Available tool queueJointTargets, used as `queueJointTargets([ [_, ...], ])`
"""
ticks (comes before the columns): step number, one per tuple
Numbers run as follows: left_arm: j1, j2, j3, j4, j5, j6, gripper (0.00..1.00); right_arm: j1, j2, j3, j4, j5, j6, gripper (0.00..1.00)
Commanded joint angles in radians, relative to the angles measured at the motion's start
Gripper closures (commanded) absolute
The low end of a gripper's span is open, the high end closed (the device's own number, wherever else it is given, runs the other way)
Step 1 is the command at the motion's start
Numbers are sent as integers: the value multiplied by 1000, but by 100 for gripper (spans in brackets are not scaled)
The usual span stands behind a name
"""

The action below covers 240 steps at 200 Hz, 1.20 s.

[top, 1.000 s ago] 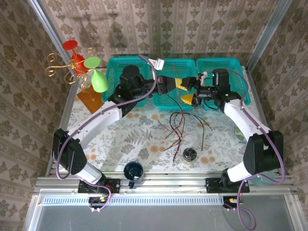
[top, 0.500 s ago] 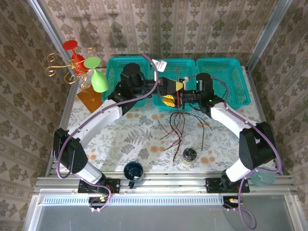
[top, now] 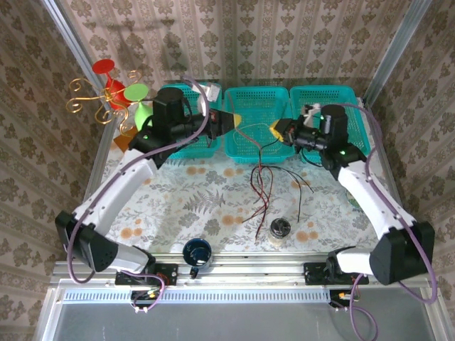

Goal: Untangle the cables

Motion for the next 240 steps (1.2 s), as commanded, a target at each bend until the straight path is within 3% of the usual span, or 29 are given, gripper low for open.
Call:
queueJointTargets([
  [1,12,-79,56,-242,-258,214,100,-28,-97,33,-121,263,-82,100],
  [31,5,-150,56,-310,-496,357,100,-39,-213,66,-236,510,-215,100],
  [54,-40,-221,-1,-267,-751,489,100,-42,-306,58,-286,734,-318,100],
  [89,-91,-311,-129,-85,-1128,620,100,-48,-382,57,-355,1026,-475,100],
  [120,-147,-342,-229,136,-1452,763,100,-48,-419,40,-394,1291,-518,100],
  [134,-163,-345,-255,216,-1529,795,100,-49,-430,25,-381,1354,-530,100],
  [150,-177,-341,-240,181,-1485,737,100,-62,-415,22,-354,1279,-564,100],
  [178,-191,-330,-227,137,-1261,603,100,-69,-344,66,-310,1056,-576,100],
  [240,-230,-274,-225,59,-1187,515,100,-72,-198,282,-131,1069,-829,100],
])
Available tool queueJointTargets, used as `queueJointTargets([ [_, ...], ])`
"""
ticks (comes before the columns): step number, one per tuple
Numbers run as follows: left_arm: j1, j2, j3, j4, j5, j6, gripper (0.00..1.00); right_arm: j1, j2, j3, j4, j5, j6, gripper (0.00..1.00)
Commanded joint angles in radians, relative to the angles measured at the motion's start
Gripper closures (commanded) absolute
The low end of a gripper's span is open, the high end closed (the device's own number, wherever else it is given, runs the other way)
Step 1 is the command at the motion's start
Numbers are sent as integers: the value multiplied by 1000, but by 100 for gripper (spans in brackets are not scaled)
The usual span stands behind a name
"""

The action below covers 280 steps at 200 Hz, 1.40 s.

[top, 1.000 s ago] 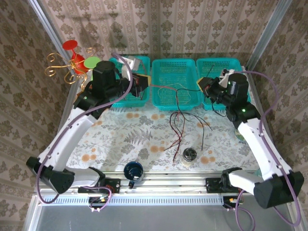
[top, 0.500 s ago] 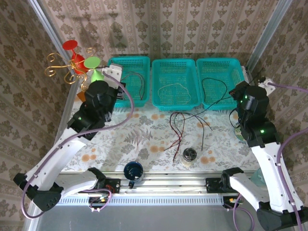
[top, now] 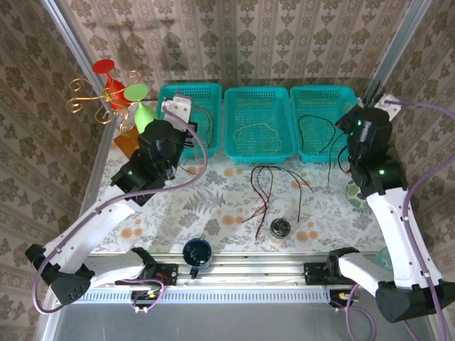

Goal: Untangle the cables

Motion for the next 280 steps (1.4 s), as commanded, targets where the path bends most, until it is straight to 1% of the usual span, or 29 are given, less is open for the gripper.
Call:
queueJointTargets([
  [1,-14,5,-3,-15,43,-66,100,-5,38,113,156,-4,-151,100],
  [16,-19,7,-14,-21,42,-85,100,-6,91,172,210,-8,-198,100],
  [47,-21,-3,-41,-31,42,-123,100,-6,227,330,257,-51,-245,100],
  [64,-22,-11,-55,-40,39,-144,100,-5,302,383,339,-50,-298,100],
  [93,-24,-17,-67,-61,44,-179,100,-13,474,493,405,-57,-402,100],
  [111,-29,-19,-71,-72,44,-192,100,-29,546,484,456,-66,-441,100],
  [148,-32,-17,-64,-94,60,-201,100,-74,664,354,543,-66,-463,100],
  [163,-33,-14,-63,-102,69,-203,100,-76,714,333,463,11,-441,100],
  [176,-32,-12,-65,-105,74,-204,100,-76,785,366,293,86,-386,100],
  [180,-33,-10,-67,-105,74,-205,100,-76,811,391,206,109,-358,100],
  [190,-32,-8,-70,-104,74,-207,100,-79,874,449,42,118,-301,100],
  [199,-32,-8,-74,-105,74,-209,100,-82,924,480,-50,115,-253,100],
  [206,-33,-8,-74,-106,74,-211,100,-89,951,482,-78,85,-225,100],
  [215,-32,-8,-74,-109,79,-213,100,-107,989,490,-114,6,-187,100],
  [239,-33,-8,-60,-130,94,-222,100,-162,1127,614,-304,-164,-76,100],
  [252,-33,-9,-55,-139,99,-228,100,-181,1195,676,-374,-237,-60,100],
  [280,-39,-14,-53,-142,103,-237,100,-197,1319,810,-517,-326,-85,100],
])
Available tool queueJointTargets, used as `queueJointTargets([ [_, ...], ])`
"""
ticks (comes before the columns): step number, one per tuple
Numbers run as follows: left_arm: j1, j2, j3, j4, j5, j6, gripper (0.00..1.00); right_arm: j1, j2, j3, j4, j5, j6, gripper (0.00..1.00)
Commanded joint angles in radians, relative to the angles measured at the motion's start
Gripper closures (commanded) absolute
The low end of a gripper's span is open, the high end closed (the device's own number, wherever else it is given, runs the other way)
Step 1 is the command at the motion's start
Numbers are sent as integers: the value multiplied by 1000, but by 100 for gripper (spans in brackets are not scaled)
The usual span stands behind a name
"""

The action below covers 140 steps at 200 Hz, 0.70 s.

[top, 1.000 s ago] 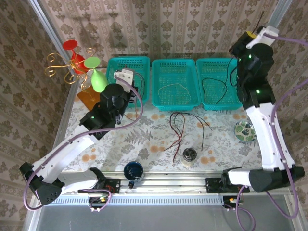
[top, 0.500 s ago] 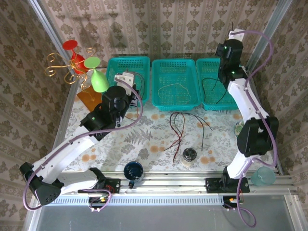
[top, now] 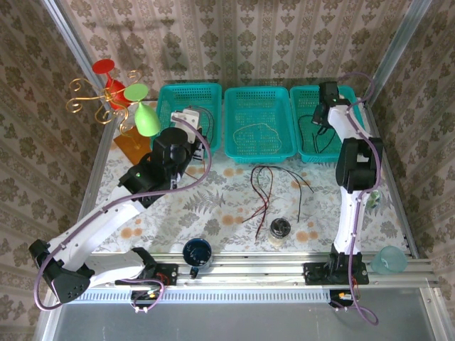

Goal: Untangle the cables

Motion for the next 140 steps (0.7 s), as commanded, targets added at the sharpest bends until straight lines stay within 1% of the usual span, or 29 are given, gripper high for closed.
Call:
queueJointTargets([
  [1,-12,-18,12,-20,14,-27,100,-13,78,114,-217,-135,34,100],
  [14,-16,-18,15,-22,11,-25,100,-16,106,145,-257,-152,28,100],
  [26,-20,-18,19,-23,7,-22,100,-17,97,133,-251,-155,27,92],
  [48,-26,-22,29,-33,-2,-17,100,-20,63,139,-246,-174,10,63],
  [60,-29,-21,36,-40,-2,-16,100,-23,51,169,-268,-174,0,42],
  [70,-30,-19,46,-43,-1,-12,100,-27,38,199,-290,-179,-4,31],
  [79,-32,-16,59,-47,1,-5,100,-33,13,197,-291,-188,-1,25],
  [107,-43,-1,130,-64,1,31,100,-49,-92,169,-275,-220,4,12],
  [127,-44,17,197,-72,2,76,100,-53,-157,159,-291,-218,-6,0],
  [140,-46,34,255,-70,3,120,100,-53,-212,121,-283,-214,-8,0],
])
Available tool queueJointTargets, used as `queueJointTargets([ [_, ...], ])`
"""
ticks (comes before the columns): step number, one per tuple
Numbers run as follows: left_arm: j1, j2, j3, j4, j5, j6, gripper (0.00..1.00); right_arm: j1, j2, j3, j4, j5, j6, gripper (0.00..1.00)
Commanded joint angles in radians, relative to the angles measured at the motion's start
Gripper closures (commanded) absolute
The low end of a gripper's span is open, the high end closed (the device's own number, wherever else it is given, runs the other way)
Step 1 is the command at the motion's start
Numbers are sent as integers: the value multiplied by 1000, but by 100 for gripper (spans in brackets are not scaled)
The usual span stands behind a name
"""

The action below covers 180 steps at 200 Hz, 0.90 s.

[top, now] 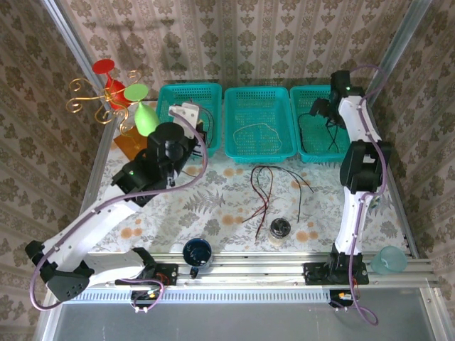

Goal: Untangle the cables

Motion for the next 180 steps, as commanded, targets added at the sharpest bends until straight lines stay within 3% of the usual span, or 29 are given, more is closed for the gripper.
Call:
queueJointTargets([
  [1,-8,24,108,-1,2,86,100,-6,-135,-36,-30,-16,-12,0],
  [35,-8,106,293,50,-16,258,100,-7,-301,-222,62,-41,-1,0],
  [67,-6,221,438,221,-10,522,100,-7,-419,-371,137,-90,20,0],
  [108,57,406,660,371,28,773,100,-7,-480,-447,163,-120,22,0],
  [152,158,611,899,408,93,854,100,-7,-486,-444,160,-123,1,0],
  [180,245,666,871,477,179,847,100,-6,-494,-449,160,-135,-2,0],
])
